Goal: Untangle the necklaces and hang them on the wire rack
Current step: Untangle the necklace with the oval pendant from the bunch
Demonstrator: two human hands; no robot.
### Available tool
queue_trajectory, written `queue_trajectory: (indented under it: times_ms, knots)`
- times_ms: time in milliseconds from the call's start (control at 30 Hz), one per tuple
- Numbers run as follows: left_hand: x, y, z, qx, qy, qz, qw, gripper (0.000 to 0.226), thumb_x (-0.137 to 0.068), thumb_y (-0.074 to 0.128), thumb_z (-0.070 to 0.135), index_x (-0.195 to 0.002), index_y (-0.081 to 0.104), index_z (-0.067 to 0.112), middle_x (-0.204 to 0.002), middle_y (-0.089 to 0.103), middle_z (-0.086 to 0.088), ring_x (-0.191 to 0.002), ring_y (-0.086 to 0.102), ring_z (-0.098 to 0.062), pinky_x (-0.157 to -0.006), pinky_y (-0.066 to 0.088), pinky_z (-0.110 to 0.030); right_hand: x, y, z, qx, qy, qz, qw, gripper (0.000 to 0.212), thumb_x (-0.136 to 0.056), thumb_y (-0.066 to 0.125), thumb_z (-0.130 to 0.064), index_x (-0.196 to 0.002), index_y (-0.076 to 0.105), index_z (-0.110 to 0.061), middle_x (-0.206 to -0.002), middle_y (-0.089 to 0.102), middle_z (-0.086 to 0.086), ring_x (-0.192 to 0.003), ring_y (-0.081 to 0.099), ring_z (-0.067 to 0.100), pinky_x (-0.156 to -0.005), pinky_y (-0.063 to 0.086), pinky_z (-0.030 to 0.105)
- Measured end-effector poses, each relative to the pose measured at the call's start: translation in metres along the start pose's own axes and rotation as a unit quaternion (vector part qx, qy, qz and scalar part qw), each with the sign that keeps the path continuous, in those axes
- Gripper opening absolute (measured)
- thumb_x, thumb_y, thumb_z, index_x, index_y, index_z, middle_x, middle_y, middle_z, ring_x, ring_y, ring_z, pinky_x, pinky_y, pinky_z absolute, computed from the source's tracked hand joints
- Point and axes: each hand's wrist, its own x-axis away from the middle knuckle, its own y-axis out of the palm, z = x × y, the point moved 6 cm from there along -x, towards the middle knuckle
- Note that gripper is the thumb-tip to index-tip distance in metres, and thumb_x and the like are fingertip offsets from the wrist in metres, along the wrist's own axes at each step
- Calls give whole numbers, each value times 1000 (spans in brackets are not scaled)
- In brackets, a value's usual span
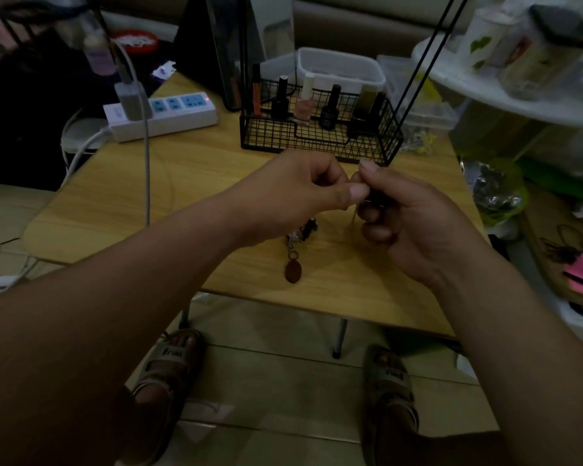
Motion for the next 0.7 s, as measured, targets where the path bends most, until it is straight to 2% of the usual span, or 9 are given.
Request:
queue_trajectory:
  times_ms: [100,167,233,300,333,400,467,633,700]
  knots:
    - [-2,1,0,39,1,-12,999,19,-97,72,29,-95,69,11,-86,70,-4,-79,63,-4,-75,53,-22,0,2,2,-55,25,-17,998,17,-87,70,-36,-84,70,-20,-76,61,-6,-61,45,6,-48,26,19]
    - [-1,1,1,62,-13,-25,998,14,-98,70,24,-95,68,10,-73,65,9,-66,54,4,-63,44,-15,0,3,3,-73,34,-25,996,18,-85,69,-36,-86,68,-18,-75,61,-5,-61,45,6,-47,27,17]
    - [-1,1,-1,69,-33,-28,997,10,-98,68,19,-97,68,9,-74,66,9,-63,50,1,-64,41,-21,1,3,3,-74,37,-25,996,18,-86,68,-35,-85,67,-17,-76,62,-4,-61,47,8,-46,28,17]
    - [0,0,-1,71,-42,-19,996,9,-96,66,14,-96,68,6,-82,71,-5,-71,50,-7,-70,41,-29,2,1,2,-69,35,-15,997,17,-89,66,-31,-80,66,-18,-78,63,-4,-62,48,9,-46,28,18]
    - [0,0,-2,76,-46,-13,996,8,-95,65,13,-92,68,7,-90,73,-11,-74,51,-12,-72,41,-32,2,0,1,-70,34,-10,997,18,-92,64,-29,-77,64,-18,-78,63,-4,-63,48,10,-46,28,18]
    - [-1,-2,-4,93,-55,6,994,16,-95,63,13,-79,63,17,-95,76,-9,-77,55,-14,-74,42,-35,3,0,1,-92,35,-7,995,24,-97,57,-27,-75,58,-18,-76,62,-4,-64,49,10,-48,29,20]
    - [-2,-3,-6,111,-62,24,992,26,-95,62,14,-71,57,22,-89,77,-3,-77,60,-14,-74,44,-34,3,1,-1,-126,32,-17,991,25,-97,54,-26,-73,54,-18,-73,61,-4,-65,49,11,-50,30,21]
    - [-1,-2,-2,137,-47,57,988,22,-100,57,14,-78,54,17,-83,75,-5,-68,61,-14,-66,46,-32,5,5,-5,-147,5,-48,988,8,-81,62,-17,-74,58,-17,-85,61,1,-68,52,11,-52,31,21]
    - [0,-6,-1,139,-43,82,986,17,-99,57,14,-83,54,15,-80,76,-4,-64,58,-14,-60,44,-31,5,2,-4,-127,3,-25,992,18,-83,57,-5,-70,55,-17,-83,59,1,-67,53,10,-50,32,20]
